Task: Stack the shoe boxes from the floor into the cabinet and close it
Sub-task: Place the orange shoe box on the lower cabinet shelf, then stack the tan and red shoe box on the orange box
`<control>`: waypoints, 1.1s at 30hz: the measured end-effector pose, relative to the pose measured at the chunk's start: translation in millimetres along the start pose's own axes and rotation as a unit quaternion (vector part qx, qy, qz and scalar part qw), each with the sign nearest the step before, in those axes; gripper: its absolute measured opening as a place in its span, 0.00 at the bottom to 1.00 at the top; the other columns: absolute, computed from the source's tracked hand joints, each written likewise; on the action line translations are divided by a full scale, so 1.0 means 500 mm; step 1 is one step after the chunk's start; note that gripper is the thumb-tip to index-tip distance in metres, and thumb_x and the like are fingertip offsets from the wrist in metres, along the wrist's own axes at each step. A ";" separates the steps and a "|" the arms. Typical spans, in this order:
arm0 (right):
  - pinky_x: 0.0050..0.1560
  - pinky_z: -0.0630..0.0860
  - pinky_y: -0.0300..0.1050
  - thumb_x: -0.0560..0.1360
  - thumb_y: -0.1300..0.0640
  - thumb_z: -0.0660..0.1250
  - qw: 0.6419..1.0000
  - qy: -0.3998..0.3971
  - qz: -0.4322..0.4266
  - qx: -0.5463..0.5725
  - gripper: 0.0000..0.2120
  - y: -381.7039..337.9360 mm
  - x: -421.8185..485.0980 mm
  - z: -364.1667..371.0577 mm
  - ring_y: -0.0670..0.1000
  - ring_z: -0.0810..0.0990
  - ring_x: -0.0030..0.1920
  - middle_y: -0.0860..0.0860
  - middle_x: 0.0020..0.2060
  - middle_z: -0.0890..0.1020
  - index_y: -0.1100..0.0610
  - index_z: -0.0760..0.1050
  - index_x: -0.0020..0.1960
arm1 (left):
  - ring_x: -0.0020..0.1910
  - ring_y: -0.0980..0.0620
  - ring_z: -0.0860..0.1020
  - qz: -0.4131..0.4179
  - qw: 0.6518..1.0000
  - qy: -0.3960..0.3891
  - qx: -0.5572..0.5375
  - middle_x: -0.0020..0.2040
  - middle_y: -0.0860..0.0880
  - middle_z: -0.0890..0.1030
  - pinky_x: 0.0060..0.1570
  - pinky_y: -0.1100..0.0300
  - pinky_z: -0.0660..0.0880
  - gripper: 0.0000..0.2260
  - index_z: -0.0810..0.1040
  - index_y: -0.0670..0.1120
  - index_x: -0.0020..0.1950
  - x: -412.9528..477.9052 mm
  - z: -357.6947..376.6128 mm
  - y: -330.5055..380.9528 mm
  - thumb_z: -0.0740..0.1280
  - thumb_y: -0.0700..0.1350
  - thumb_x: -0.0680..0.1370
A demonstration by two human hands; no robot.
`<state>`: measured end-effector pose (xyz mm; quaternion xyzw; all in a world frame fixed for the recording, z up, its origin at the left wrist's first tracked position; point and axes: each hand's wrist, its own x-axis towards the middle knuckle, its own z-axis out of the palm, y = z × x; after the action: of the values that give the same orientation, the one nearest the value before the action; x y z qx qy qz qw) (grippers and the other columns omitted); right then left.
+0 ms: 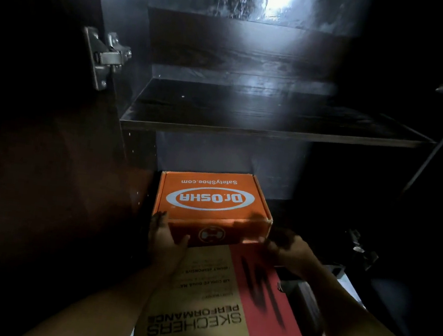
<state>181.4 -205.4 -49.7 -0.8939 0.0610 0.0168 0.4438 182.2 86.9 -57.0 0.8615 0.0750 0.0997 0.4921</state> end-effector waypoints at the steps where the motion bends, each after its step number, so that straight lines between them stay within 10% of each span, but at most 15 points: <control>1: 0.50 0.83 0.49 0.70 0.42 0.76 1.000 -0.014 -0.004 0.013 0.15 -0.005 -0.038 -0.003 0.43 0.85 0.45 0.48 0.44 0.87 0.48 0.82 0.52 | 0.69 0.39 0.70 0.011 1.000 -0.004 -0.024 0.71 0.40 0.70 0.67 0.45 0.68 0.55 0.66 0.40 0.75 -0.026 -0.004 -0.006 0.64 0.78 0.61; 6: 0.55 0.81 0.42 0.67 0.42 0.79 0.996 -0.041 0.019 0.080 0.22 0.013 -0.209 0.012 0.47 0.85 0.54 0.46 0.50 0.87 0.49 0.82 0.57 | 0.71 0.41 0.69 -0.002 0.999 -0.050 -0.017 0.72 0.41 0.70 0.70 0.51 0.66 0.61 0.62 0.42 0.77 -0.172 -0.042 -0.031 0.66 0.79 0.55; 10: 0.46 0.76 0.28 0.66 0.60 0.81 0.989 0.020 0.041 0.139 0.23 0.032 -0.313 0.047 0.40 0.83 0.51 0.43 0.51 0.84 0.53 0.76 0.57 | 0.68 0.48 0.69 -0.036 0.995 -0.069 -0.063 0.68 0.43 0.72 0.63 0.71 0.62 0.51 0.59 0.39 0.77 -0.301 -0.077 -0.029 0.84 0.46 0.63; 15: 0.48 0.80 0.35 0.62 0.79 0.77 0.995 -0.026 0.027 0.089 0.42 0.044 -0.351 0.067 0.41 0.84 0.49 0.54 0.58 0.81 0.66 0.63 0.71 | 0.63 0.48 0.76 -0.068 0.986 -0.092 -0.122 0.63 0.52 0.77 0.64 0.51 0.72 0.47 0.65 0.58 0.67 -0.376 -0.097 -0.093 0.86 0.45 0.55; 21: 0.60 0.75 0.34 0.57 0.61 0.85 0.989 -0.122 0.078 -0.004 0.48 0.061 -0.334 0.054 0.48 0.78 0.59 0.45 0.54 0.80 0.57 0.63 0.69 | 0.58 0.69 0.77 -0.015 0.976 -0.072 -0.205 0.57 0.69 0.79 0.59 0.58 0.74 0.51 0.67 0.61 0.67 -0.378 -0.075 -0.151 0.82 0.50 0.46; 25: 0.52 0.78 0.35 0.50 0.55 0.87 0.997 -0.044 0.061 0.028 0.44 0.061 -0.334 0.039 0.47 0.80 0.55 0.47 0.56 0.82 0.46 0.67 0.60 | 0.58 0.52 0.81 -0.034 0.978 -0.081 -0.187 0.57 0.51 0.83 0.63 0.44 0.76 0.56 0.68 0.49 0.72 -0.354 -0.079 -0.128 0.85 0.53 0.46; 28: 0.46 0.78 0.31 0.54 0.68 0.85 0.992 -0.017 0.055 0.116 0.44 0.046 -0.329 -0.005 0.45 0.79 0.53 0.47 0.55 0.80 0.54 0.68 0.64 | 0.55 0.57 0.82 -0.007 0.985 -0.076 -0.157 0.55 0.55 0.83 0.62 0.53 0.77 0.50 0.69 0.55 0.68 -0.336 -0.083 -0.073 0.83 0.57 0.48; 33: 0.59 0.80 0.45 0.48 0.59 0.89 0.981 0.026 -0.003 0.195 0.59 0.003 -0.314 -0.066 0.51 0.82 0.60 0.53 0.61 0.82 0.57 0.65 0.74 | 0.56 0.52 0.79 0.036 0.992 -0.055 -0.105 0.59 0.50 0.81 0.60 0.58 0.76 0.52 0.67 0.51 0.72 -0.275 -0.091 0.032 0.87 0.46 0.51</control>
<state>25.0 -217.6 -17.6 -0.7907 0.0714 -0.0199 0.6076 38.3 85.6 -34.3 0.8112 0.0056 0.0774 0.5796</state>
